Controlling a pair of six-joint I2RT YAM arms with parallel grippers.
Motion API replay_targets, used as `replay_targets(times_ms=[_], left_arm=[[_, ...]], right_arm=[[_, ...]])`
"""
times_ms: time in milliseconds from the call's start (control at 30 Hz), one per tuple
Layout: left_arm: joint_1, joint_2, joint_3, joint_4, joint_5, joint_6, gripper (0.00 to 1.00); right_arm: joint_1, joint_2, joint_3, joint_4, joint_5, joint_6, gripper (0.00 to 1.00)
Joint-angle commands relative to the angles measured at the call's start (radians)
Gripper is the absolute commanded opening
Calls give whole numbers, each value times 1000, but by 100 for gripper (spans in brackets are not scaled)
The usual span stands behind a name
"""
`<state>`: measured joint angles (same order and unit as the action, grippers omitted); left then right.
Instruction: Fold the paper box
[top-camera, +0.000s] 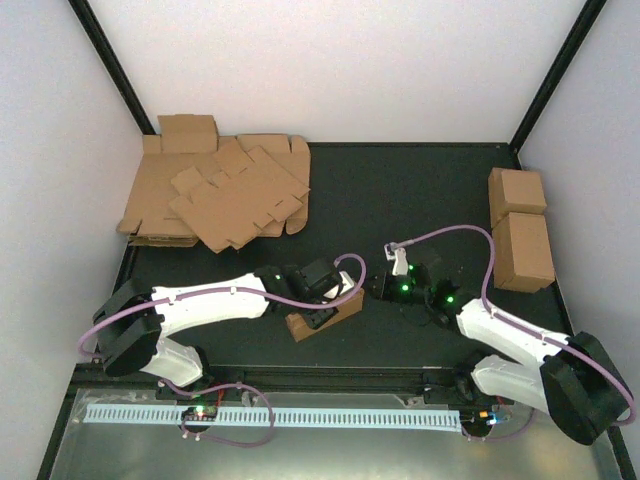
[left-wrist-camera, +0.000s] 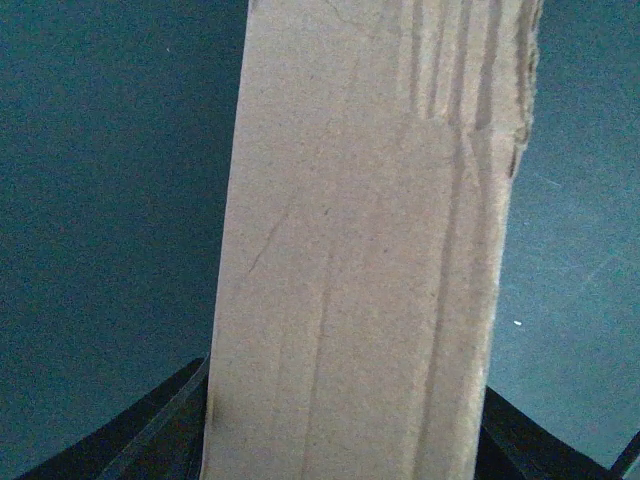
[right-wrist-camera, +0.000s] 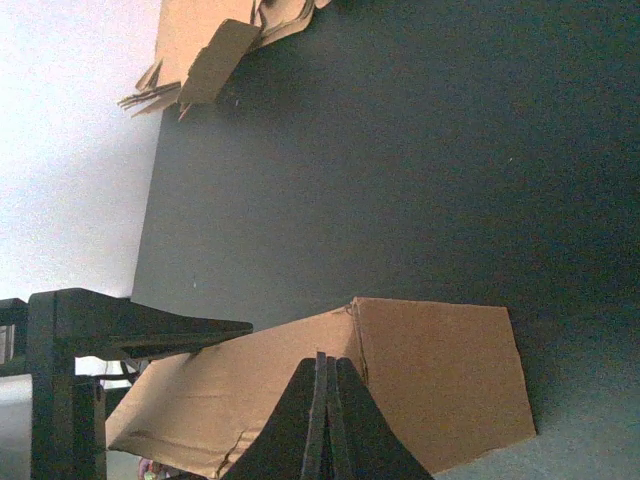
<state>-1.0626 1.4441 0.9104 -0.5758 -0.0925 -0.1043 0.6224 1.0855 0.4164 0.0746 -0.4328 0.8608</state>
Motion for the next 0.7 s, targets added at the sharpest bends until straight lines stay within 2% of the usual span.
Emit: replay_targets(times_ms=[0,233,367,467,500,567,667], left_arm=[[-4,6,1,-4,3,8,56],[-5,5,6,-7,2,8,56],[-5,4,4,-8,3,8,56],[-5,5,4,-6,6,9,56],[-5,7,4,-6,7,9,56],[-4,8,6,-5,8,9,56],[-6,9,8,-5,8,8,56]], right_arm=[[8,10,-20,-12,-23,4,2],[8,-62,93,-168,55,-86,2],[8,-96,122,-202,87,-206,3],[8,-120,122,-204,91,-344,21],[7,-129,112,-200,97,-381,23],[7,-146,82,-177,119,-431,24],[7,-140,53,-134,87,-411,22]])
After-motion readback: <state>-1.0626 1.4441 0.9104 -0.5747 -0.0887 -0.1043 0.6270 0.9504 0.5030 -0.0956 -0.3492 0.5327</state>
